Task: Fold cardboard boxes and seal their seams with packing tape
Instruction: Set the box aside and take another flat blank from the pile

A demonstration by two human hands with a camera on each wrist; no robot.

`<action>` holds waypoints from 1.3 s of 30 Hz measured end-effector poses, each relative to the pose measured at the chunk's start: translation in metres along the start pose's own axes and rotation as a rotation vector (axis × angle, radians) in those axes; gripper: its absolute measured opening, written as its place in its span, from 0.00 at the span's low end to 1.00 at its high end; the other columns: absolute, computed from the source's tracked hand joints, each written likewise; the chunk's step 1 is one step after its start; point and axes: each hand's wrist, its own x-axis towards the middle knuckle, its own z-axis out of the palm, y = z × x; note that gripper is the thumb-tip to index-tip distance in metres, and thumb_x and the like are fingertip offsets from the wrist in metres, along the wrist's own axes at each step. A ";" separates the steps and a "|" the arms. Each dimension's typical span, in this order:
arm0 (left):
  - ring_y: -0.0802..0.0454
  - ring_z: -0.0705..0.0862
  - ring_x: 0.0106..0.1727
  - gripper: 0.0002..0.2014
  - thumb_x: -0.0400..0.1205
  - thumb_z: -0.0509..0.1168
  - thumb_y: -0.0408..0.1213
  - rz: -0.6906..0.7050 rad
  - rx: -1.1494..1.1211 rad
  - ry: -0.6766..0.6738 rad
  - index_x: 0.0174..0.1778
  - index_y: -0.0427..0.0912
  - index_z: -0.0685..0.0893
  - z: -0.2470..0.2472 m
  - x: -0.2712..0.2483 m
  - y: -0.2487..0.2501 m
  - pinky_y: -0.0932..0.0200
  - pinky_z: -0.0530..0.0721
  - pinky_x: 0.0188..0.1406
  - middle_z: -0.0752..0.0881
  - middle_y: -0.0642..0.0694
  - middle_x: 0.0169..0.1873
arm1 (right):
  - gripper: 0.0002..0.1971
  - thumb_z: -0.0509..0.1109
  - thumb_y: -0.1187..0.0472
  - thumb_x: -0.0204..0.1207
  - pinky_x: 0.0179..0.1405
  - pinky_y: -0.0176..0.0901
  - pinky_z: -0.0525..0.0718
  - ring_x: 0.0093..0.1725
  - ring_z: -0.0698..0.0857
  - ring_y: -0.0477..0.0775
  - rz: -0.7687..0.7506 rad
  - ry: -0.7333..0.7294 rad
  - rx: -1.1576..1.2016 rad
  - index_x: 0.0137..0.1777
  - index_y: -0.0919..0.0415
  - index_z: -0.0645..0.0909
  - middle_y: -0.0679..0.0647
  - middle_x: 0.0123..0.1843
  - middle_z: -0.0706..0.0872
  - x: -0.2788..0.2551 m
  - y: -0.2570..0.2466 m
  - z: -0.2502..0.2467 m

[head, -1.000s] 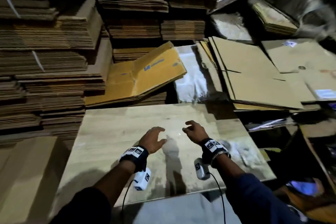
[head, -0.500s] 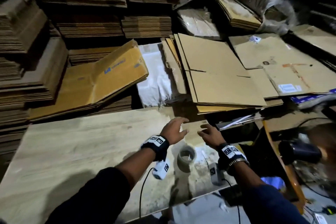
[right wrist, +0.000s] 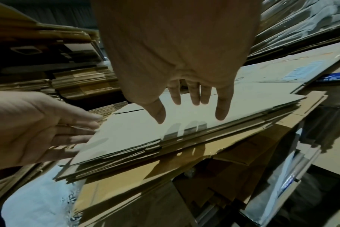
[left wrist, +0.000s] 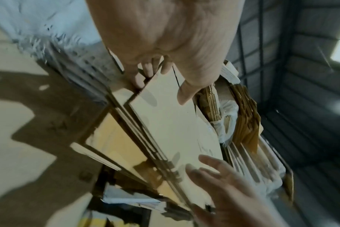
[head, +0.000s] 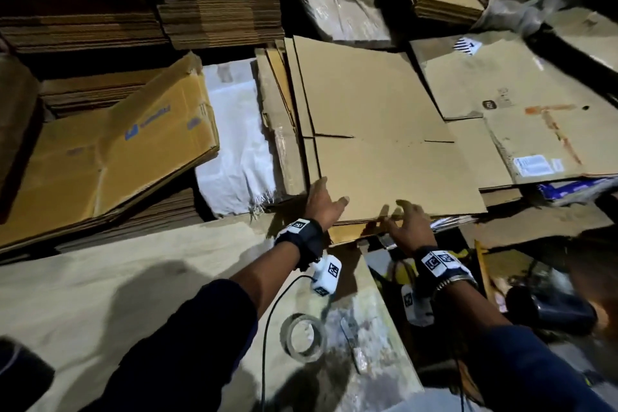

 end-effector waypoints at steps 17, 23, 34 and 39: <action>0.36 0.75 0.82 0.31 0.91 0.64 0.52 -0.068 -0.053 0.093 0.83 0.33 0.73 0.003 0.008 0.038 0.49 0.75 0.78 0.76 0.35 0.82 | 0.39 0.71 0.49 0.80 0.84 0.71 0.65 0.89 0.57 0.64 -0.072 -0.232 -0.068 0.90 0.40 0.61 0.58 0.92 0.57 0.022 -0.005 -0.012; 0.33 0.80 0.76 0.26 0.91 0.63 0.48 0.062 0.009 0.232 0.80 0.33 0.76 -0.044 -0.031 0.049 0.48 0.78 0.71 0.81 0.31 0.76 | 0.32 0.48 0.33 0.82 0.81 0.75 0.63 0.86 0.64 0.65 -0.106 -0.192 0.019 0.85 0.36 0.67 0.55 0.87 0.66 -0.014 -0.035 -0.021; 0.45 0.92 0.51 0.13 0.84 0.70 0.47 0.214 0.064 0.434 0.57 0.43 0.91 -0.235 -0.211 0.023 0.47 0.90 0.53 0.94 0.47 0.51 | 0.44 0.49 0.18 0.78 0.68 0.60 0.79 0.66 0.80 0.66 -0.310 -0.104 0.060 0.67 0.56 0.82 0.63 0.64 0.84 -0.125 -0.187 0.010; 0.46 0.91 0.52 0.14 0.82 0.69 0.49 0.195 0.225 0.554 0.59 0.49 0.91 -0.309 -0.325 0.007 0.51 0.88 0.51 0.94 0.50 0.51 | 0.43 0.53 0.21 0.80 0.71 0.57 0.76 0.71 0.80 0.67 -0.443 -0.246 0.162 0.75 0.59 0.77 0.65 0.73 0.79 -0.220 -0.250 0.044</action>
